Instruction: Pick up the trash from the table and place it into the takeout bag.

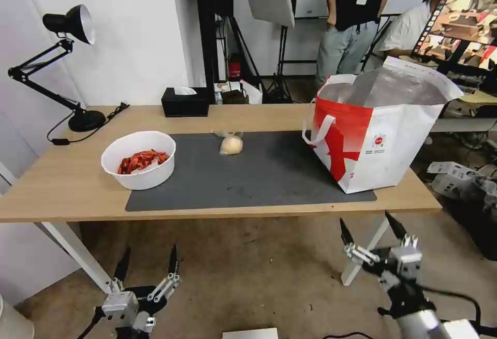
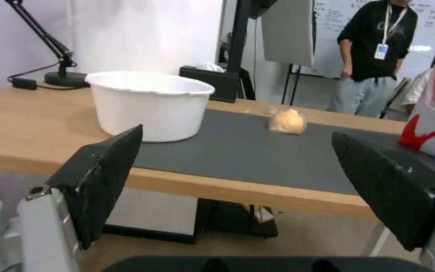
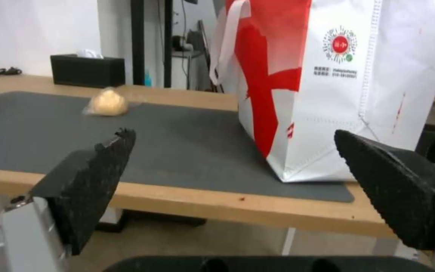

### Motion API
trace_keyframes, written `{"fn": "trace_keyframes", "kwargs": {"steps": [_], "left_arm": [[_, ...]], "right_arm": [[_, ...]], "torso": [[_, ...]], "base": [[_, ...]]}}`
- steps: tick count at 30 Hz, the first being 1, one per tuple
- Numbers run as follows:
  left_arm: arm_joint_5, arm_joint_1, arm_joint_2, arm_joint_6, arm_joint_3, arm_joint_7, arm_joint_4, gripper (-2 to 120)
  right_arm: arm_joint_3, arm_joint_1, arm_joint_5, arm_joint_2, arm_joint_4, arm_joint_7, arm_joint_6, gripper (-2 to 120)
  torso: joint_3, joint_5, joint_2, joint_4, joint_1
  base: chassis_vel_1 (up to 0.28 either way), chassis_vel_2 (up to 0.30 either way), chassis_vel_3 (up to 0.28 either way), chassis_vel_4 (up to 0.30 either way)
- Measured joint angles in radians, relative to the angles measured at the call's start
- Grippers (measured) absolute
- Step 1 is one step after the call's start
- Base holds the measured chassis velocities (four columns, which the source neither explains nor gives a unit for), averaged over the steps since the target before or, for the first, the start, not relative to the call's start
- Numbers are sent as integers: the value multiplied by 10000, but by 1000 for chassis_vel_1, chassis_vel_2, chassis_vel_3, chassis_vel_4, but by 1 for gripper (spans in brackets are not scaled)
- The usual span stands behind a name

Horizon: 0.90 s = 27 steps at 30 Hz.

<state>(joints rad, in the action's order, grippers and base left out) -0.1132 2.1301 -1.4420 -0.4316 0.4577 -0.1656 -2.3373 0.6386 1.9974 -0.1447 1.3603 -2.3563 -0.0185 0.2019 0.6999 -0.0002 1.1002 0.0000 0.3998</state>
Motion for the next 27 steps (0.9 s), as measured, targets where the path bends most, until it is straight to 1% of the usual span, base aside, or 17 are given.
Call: {"fn": "trace_keyframes", "kwargs": {"steps": [2, 12, 13, 15, 17, 18, 19, 21, 22, 23, 25, 26, 27], "left_arm": [[-18, 8, -62, 165, 37, -29, -154, 100], [76, 160, -161, 548, 90, -33, -307, 100], [101, 166, -160, 702, 130, -7, -347, 100], [105, 165, -161, 757, 142, 3, -365, 100], [113, 157, -168, 888, 184, 27, -389, 100], [113, 157, -168, 888, 184, 27, -389, 100], [115, 162, -176, 903, 206, 31, -391, 100], [115, 206, -223, 921, 282, 37, -399, 100], [115, 206, -223, 921, 282, 37, -399, 100], [115, 215, -241, 923, 308, 39, -401, 100], [116, 277, -303, 925, 387, 45, -411, 100], [116, 277, -303, 925, 387, 45, -411, 100], [116, 332, -344, 927, 430, 47, -431, 100]], "right_arm": [[-164, -15, 117, 142, 21, 75, 20, 100], [-425, -157, 192, 143, 37, 315, -86, 100], [-434, -229, 155, 134, 54, 341, -216, 100], [-435, -278, 133, 126, 62, 345, -287, 100], [-482, -819, -49, -45, 124, 408, -766, 100], [-482, -819, -49, -45, 124, 408, -766, 100], [-527, -1192, -160, -145, 157, 474, -1144, 100], [-718, -2215, -685, -487, 282, 666, -2338, 100], [-718, -2215, -685, -487, 282, 666, -2338, 100], [-835, -2600, -863, -617, 361, 744, -2769, 100], [-1426, -4102, -1303, -1105, 880, 1055, -3775, 100], [-1426, -4102, -1303, -1105, 880, 1055, -3775, 100], [-1924, -5182, -1683, -1390, 1331, 1235, -4185, 100]], "torso": [[0, 1, -1, 0, 2], [1, 2, -1, 1, 2], [1, 2, -1, 0, 2], [1, 1, -1, -1, 2], [1, 1, -1, -2, 2], [1, 1, -1, -2, 2], [1, 2, -1, -1, 2], [1, 2, -2, 0, 3], [1, 2, -2, 0, 3], [1, 3, -2, -1, 2], [1, 3, -2, -3, 2], [1, 3, -2, -3, 2], [2, 3, -2, 1, 3]], "base": [[0, 0, 0, 0], [0, 0, 0, 0], [0, 0, 0, 0], [0, 0, 0, 0], [0, 0, 0, 0], [0, 0, 0, 0], [0, 0, 0, 0], [0, 0, 0, 0], [0, 0, 0, 0], [0, 0, 0, 0], [0, 0, 0, 0], [0, 0, 0, 0], [0, 0, 0, 0]]}}
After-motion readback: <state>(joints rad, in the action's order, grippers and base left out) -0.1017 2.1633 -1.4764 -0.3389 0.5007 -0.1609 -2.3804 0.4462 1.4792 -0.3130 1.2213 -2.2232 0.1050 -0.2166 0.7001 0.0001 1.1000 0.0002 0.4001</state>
